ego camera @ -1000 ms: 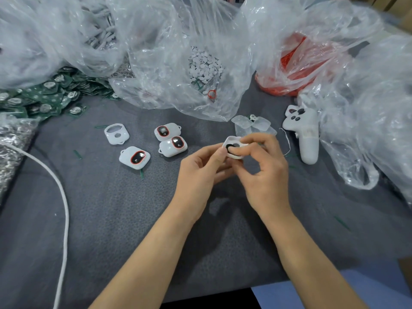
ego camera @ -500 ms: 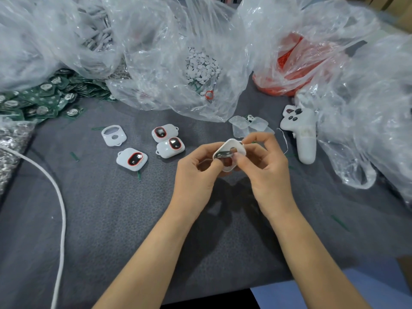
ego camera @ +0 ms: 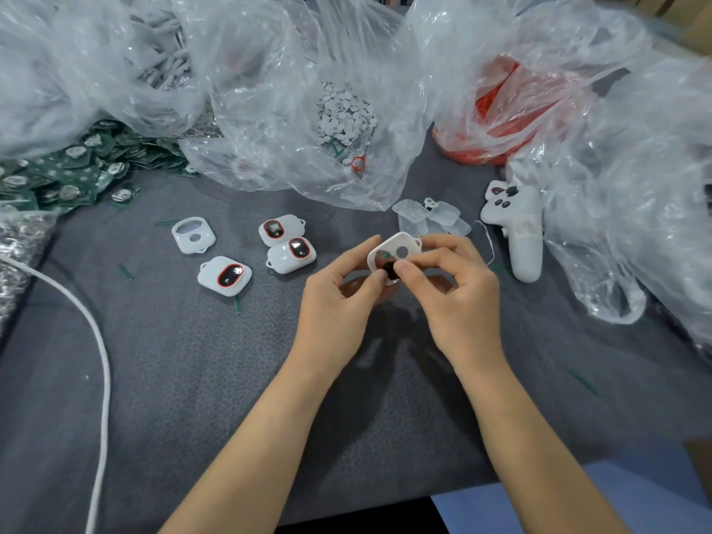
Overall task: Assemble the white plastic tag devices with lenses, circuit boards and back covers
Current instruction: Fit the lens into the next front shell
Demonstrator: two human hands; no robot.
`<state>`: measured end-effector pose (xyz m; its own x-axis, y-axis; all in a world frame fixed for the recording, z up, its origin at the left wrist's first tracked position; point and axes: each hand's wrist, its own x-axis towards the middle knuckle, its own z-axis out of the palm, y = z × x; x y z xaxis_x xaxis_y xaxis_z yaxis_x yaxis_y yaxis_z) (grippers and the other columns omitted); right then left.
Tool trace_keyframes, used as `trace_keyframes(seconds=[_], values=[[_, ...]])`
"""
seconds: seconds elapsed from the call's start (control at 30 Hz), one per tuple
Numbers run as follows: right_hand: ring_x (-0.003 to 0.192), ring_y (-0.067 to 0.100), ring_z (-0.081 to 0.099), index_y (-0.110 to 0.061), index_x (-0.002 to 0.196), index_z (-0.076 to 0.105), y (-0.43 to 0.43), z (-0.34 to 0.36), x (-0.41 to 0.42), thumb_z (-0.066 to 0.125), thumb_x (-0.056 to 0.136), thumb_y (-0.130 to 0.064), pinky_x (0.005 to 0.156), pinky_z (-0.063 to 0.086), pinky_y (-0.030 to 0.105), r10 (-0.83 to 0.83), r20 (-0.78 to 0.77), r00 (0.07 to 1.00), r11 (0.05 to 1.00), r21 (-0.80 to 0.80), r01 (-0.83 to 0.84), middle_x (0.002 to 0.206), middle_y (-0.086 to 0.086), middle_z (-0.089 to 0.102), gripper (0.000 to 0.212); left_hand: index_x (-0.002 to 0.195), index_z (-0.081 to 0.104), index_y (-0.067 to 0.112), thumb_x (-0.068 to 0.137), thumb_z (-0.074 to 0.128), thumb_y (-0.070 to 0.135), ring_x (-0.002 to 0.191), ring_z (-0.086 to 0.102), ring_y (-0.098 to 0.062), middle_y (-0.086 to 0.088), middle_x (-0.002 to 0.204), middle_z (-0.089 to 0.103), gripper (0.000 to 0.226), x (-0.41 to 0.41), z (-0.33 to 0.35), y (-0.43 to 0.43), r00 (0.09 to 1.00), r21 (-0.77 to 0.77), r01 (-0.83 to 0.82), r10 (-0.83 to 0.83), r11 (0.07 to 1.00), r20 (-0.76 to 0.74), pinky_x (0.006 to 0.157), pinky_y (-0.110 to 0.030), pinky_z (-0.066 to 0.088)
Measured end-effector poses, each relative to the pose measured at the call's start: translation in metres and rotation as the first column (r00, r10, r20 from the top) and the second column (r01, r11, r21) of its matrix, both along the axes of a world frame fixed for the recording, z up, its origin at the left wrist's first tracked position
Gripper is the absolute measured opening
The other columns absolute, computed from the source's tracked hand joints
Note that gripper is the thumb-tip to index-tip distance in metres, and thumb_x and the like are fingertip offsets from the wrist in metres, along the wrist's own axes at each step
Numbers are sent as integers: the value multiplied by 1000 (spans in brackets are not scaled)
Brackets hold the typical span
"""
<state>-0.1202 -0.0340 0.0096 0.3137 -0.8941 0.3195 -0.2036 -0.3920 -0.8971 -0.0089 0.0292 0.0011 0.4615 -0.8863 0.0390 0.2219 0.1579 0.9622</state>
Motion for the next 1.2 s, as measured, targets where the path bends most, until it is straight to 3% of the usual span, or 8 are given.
trace_keyframes(seconds=[0.1,0.23,0.37,0.5,0.67,0.87,1.03,1.2], values=[[91,-1,62,-21,79,72,-2,-2,0,76,77,-11,75,47,10,4,70,998,998,69,-8,102,-2,62,12,121,62,9,90,55,-9,105,67,-21,-9,113,70,36,0,-1,0,999,-3,36,-36,999,-8,86,-27,54],[86,16,65,-21,75,72,-5,-5,0,75,78,-5,72,53,29,-12,182,983,979,203,-26,102,6,65,16,115,64,7,90,55,-11,101,68,-19,-9,112,70,32,-1,-2,0,997,-21,61,-62,998,-42,84,-25,54],[85,20,70,-19,66,70,-4,-3,1,73,78,0,62,54,22,-23,326,945,951,297,-79,96,7,70,23,109,65,8,90,54,-10,98,68,-21,-12,109,70,28,0,-3,-1,996,-34,35,-37,999,-81,84,-27,55],[89,19,68,-11,71,67,-4,-3,0,75,76,-3,75,54,30,-8,233,972,953,297,-63,92,7,70,12,108,65,8,90,54,-9,101,68,-23,-12,109,71,27,0,-5,-2,995,-38,30,-33,999,-89,87,-30,55],[51,8,55,-8,76,67,-3,3,-2,71,81,-3,53,48,20,42,270,962,924,355,-140,67,-2,67,8,108,66,11,90,56,-6,97,69,-15,-1,104,72,26,2,-7,-3,991,-49,-20,14,999,-135,82,-24,54],[65,18,69,-7,91,60,-1,4,1,67,79,11,62,56,23,47,387,921,871,435,-227,73,6,65,22,106,65,13,91,55,-7,92,69,-13,2,97,73,27,1,-6,-2,988,-48,-33,26,998,-153,76,-20,54],[63,16,65,-14,111,57,-4,2,-1,68,80,7,56,52,24,39,334,942,872,449,-195,74,7,64,38,109,64,7,90,54,-9,97,68,-17,-8,105,71,26,0,-4,-1,995,-41,15,-19,999,-98,82,-25,55],[65,8,58,-15,93,71,-5,-1,-2,69,81,-1,53,47,19,122,265,956,869,436,-232,76,2,68,19,109,65,5,90,54,-9,99,67,-17,-12,107,70,26,-1,-2,0,997,-16,64,-65,998,-45,87,-30,55]])
